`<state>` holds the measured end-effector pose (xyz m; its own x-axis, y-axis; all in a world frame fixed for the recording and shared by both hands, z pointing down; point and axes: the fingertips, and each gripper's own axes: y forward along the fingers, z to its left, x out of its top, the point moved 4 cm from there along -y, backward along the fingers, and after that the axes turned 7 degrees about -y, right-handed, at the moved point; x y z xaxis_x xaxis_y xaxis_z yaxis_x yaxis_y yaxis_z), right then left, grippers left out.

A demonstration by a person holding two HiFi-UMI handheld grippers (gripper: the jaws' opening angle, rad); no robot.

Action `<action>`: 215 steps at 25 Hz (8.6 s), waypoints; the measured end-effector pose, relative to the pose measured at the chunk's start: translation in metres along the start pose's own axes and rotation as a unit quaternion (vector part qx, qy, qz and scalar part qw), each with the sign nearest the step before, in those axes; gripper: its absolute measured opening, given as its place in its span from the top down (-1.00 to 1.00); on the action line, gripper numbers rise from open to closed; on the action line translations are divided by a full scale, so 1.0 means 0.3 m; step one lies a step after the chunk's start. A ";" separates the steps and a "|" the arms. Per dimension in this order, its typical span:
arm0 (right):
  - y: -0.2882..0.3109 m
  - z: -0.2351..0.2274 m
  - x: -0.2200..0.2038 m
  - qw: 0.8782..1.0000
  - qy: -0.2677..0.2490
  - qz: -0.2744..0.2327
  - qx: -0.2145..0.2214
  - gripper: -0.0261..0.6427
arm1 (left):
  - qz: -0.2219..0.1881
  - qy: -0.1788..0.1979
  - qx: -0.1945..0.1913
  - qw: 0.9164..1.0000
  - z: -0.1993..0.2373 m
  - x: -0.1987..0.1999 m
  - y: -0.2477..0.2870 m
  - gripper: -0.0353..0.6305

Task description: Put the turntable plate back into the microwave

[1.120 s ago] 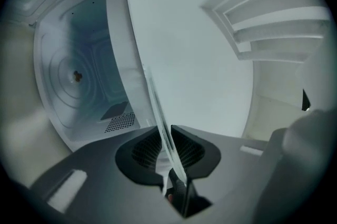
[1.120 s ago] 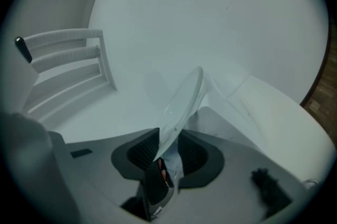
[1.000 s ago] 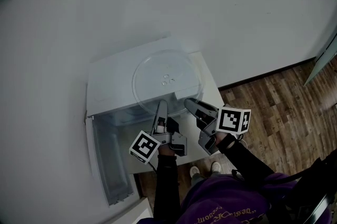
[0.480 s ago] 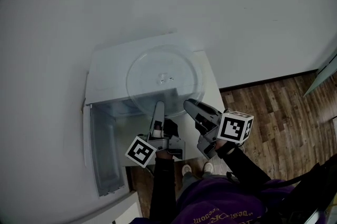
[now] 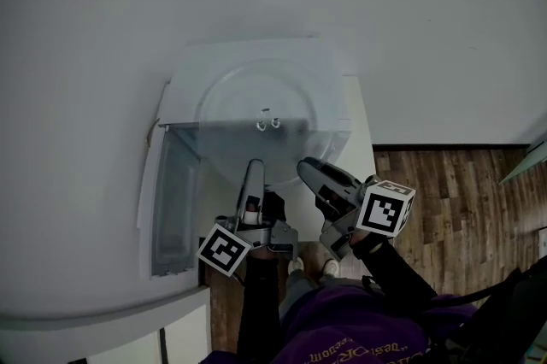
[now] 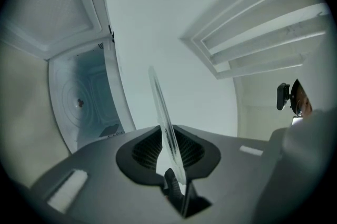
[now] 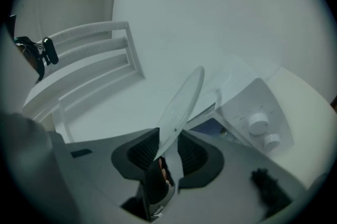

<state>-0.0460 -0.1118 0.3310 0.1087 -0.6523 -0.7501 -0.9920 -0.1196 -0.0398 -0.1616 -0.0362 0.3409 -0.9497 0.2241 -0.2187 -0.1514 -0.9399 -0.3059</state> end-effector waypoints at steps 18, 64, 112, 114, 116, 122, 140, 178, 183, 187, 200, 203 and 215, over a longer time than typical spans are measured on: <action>0.055 0.197 -0.253 0.991 0.019 0.090 0.098 0.57 | -0.127 0.013 0.027 0.991 -0.044 0.090 -0.391 0.73; 0.113 -0.053 -0.551 0.979 0.074 0.189 0.021 0.56 | -0.151 -0.107 0.134 0.974 0.367 0.052 -0.538 0.72; 0.486 -0.357 -0.476 0.974 0.143 0.102 -0.142 0.50 | -0.029 -0.175 0.119 0.977 0.739 0.326 -0.002 0.69; 0.484 -0.355 -0.477 0.973 0.149 0.103 -0.143 0.50 | -0.021 -0.180 0.124 0.976 0.741 0.308 0.003 0.68; 0.474 -0.372 -0.482 0.970 0.144 0.110 -0.162 0.50 | -0.012 -0.181 0.133 0.974 0.750 0.302 0.007 0.69; 0.519 -0.390 -0.458 0.972 0.145 0.094 -0.158 0.59 | -0.010 -0.194 0.137 0.971 0.770 0.327 0.050 0.69; 0.537 -0.442 -0.437 0.980 0.129 0.051 -0.142 0.62 | 0.016 -0.174 0.175 0.969 0.806 0.330 0.100 0.65; 0.555 -0.515 -0.523 0.972 0.111 0.124 -0.165 0.66 | -0.010 -0.135 0.229 0.964 0.848 0.265 -0.048 0.76; 0.566 -0.526 -0.521 0.971 0.104 0.132 -0.172 0.65 | -0.017 -0.156 0.230 0.960 0.863 0.267 -0.040 0.77; 0.578 -0.530 -0.523 0.971 0.092 0.138 -0.169 0.65 | -0.011 -0.123 0.244 0.962 0.864 0.278 -0.030 0.77; 0.627 -0.521 -0.540 0.972 0.052 0.177 -0.146 0.62 | 0.014 -0.034 0.262 0.964 0.863 0.332 -0.008 0.74; 0.629 -0.523 -0.541 0.972 0.061 0.176 -0.145 0.62 | 0.003 -0.011 0.278 0.961 0.852 0.336 -0.033 0.77; 0.637 -0.516 -0.547 0.968 0.019 0.210 -0.138 0.62 | 0.054 0.031 0.280 0.958 0.834 0.286 -0.024 0.88</action>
<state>-0.2436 -0.1435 0.5487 -0.2932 -0.7126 -0.6373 -0.8947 -0.0304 0.4456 -0.3106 -0.0744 0.5561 -0.9528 0.1156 -0.2808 -0.1921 -0.9457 0.2623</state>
